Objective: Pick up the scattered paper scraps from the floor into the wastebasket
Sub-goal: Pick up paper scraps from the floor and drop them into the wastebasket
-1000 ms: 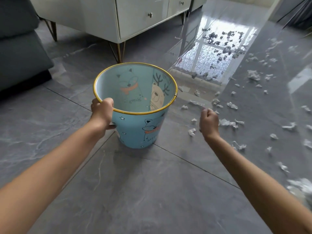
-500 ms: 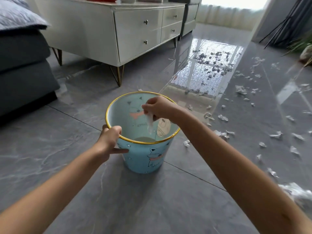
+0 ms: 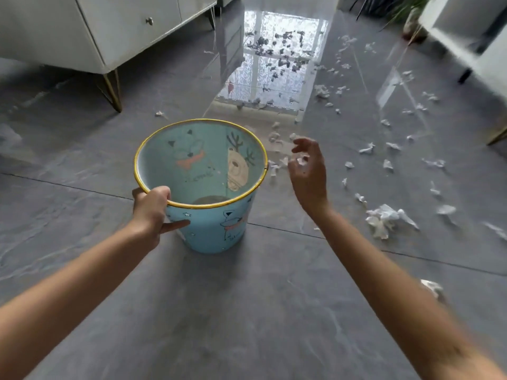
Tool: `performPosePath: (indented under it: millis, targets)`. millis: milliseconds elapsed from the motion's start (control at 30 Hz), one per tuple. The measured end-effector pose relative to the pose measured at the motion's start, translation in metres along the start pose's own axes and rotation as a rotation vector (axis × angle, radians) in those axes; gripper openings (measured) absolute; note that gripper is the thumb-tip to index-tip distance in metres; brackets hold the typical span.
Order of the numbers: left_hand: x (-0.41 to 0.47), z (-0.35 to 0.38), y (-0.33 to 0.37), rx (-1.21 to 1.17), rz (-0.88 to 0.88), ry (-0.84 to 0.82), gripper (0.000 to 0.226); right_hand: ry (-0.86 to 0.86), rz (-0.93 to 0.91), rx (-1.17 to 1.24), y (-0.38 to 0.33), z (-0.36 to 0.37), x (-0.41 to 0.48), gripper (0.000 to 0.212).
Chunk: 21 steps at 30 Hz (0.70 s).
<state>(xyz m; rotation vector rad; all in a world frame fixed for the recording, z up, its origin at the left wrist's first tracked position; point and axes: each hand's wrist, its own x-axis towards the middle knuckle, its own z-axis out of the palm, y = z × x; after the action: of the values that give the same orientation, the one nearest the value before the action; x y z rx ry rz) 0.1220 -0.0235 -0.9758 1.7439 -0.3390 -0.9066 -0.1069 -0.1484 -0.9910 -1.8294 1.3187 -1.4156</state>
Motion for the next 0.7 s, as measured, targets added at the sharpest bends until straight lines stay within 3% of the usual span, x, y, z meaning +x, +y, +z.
performPosePath:
  millis: [100, 200, 267, 367, 500, 700]
  targets:
    - [-0.013, 0.035, -0.008, 0.03, -0.002, -0.06, 0.012, 0.008, 0.284, -0.309, 0.079, -0.048, -0.027, 0.062]
    - [-0.02, 0.064, -0.012, 0.046, -0.002, -0.1, 0.013, -0.256, 0.567, -0.702, 0.139, -0.089, -0.063, 0.109]
    - [-0.023, 0.084, -0.014, 0.055, 0.009, -0.132, 0.012, -0.375, 0.672, -0.815, 0.161, -0.109, -0.08, 0.12]
    - [-0.026, 0.108, -0.015, 0.067, 0.04, -0.136, 0.012, -0.432, 0.734, -0.835, 0.177, -0.114, -0.091, 0.12]
    - [-0.019, 0.127, -0.015, 0.09, 0.096, -0.138, 0.016, -0.446, 0.594, -0.832, 0.181, -0.079, -0.082, 0.11]
    - [-0.011, 0.139, -0.012, 0.121, 0.153, -0.142, 0.02, -0.573, 0.398, -0.949, 0.196, -0.045, -0.051, 0.078]
